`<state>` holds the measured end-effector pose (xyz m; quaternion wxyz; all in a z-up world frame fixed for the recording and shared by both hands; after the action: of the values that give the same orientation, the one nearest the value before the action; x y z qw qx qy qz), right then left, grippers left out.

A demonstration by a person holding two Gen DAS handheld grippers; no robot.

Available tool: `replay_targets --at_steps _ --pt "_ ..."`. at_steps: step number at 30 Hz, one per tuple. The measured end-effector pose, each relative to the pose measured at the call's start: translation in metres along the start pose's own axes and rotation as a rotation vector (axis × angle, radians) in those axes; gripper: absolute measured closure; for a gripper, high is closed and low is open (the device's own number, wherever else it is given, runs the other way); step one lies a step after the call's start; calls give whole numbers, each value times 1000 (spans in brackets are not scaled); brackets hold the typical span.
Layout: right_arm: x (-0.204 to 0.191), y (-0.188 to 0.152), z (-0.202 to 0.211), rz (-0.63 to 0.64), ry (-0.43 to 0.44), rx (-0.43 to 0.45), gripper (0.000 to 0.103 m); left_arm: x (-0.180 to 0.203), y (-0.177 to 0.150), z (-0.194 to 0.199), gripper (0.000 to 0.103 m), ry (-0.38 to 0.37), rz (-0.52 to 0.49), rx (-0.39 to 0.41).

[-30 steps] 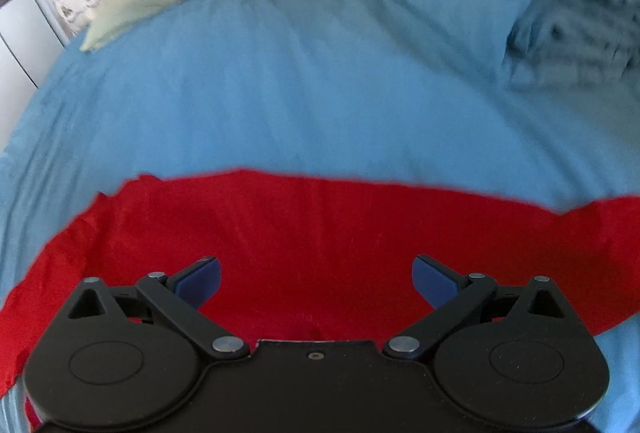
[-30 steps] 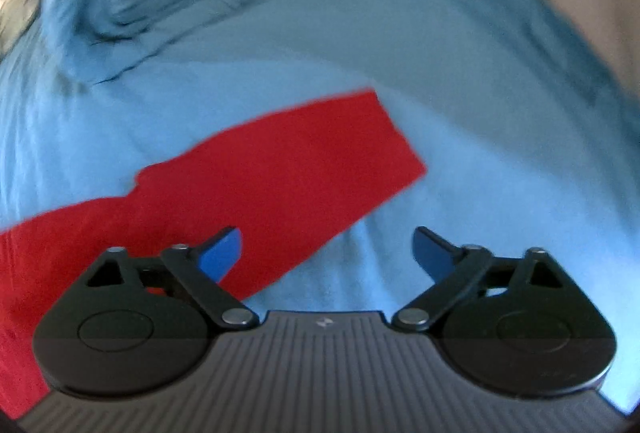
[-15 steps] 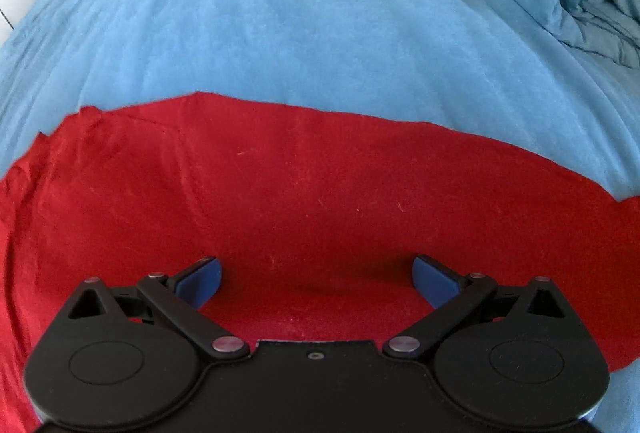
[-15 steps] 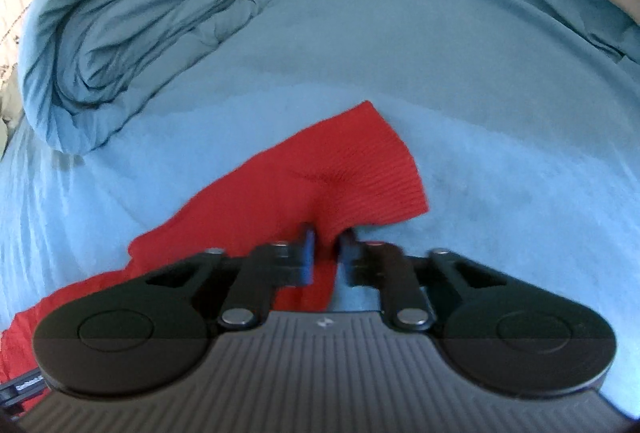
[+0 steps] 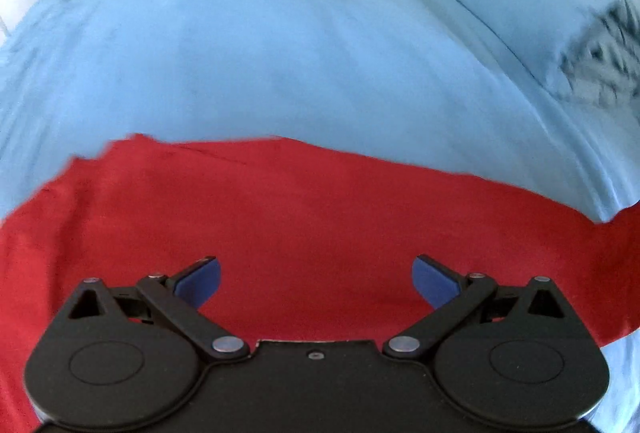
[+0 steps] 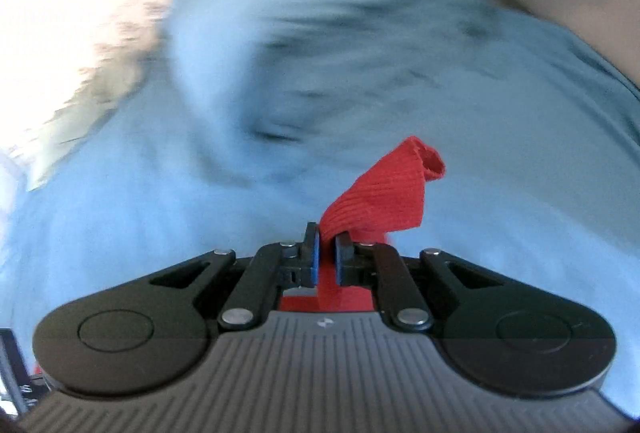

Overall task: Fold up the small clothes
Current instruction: 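Lift the sleeve with the right gripper, fold it across the body, release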

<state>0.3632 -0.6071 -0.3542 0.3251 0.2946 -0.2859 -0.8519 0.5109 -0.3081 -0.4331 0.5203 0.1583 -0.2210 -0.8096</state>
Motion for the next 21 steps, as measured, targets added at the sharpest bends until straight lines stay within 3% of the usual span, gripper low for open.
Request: replay_targets --at_steps 4,7,9,13,16,21 --pt "-118 2 17 113 196 41 80 -76 -4 27 0 79 10 47" --pt "-213 -19 31 204 363 46 80 -142 -19 46 0 151 17 78" --pt "-272 -48 37 271 474 25 80 -183 -35 56 0 196 42 73" --pt "-361 -140 36 403 656 -75 80 -257 -78 69 0 239 151 35" --pt "-395 -222 23 508 700 -167 80 -299 -115 72 0 240 257 -15" --pt "-414 -322 -16 647 645 -293 80 -333 -164 75 0 208 354 -48"
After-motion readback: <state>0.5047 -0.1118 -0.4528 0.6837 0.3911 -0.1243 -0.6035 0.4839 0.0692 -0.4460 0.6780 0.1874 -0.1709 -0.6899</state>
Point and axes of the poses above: each gripper's, at about its wrist camera, not at the fingertips, and z roughly against the way its jaws point, x to its right, y to its top, the point moved 8 cm from there along -z, roughly the way its jaws point, and after that the axes turned 3 degrees about x, right-handed, at the moved point
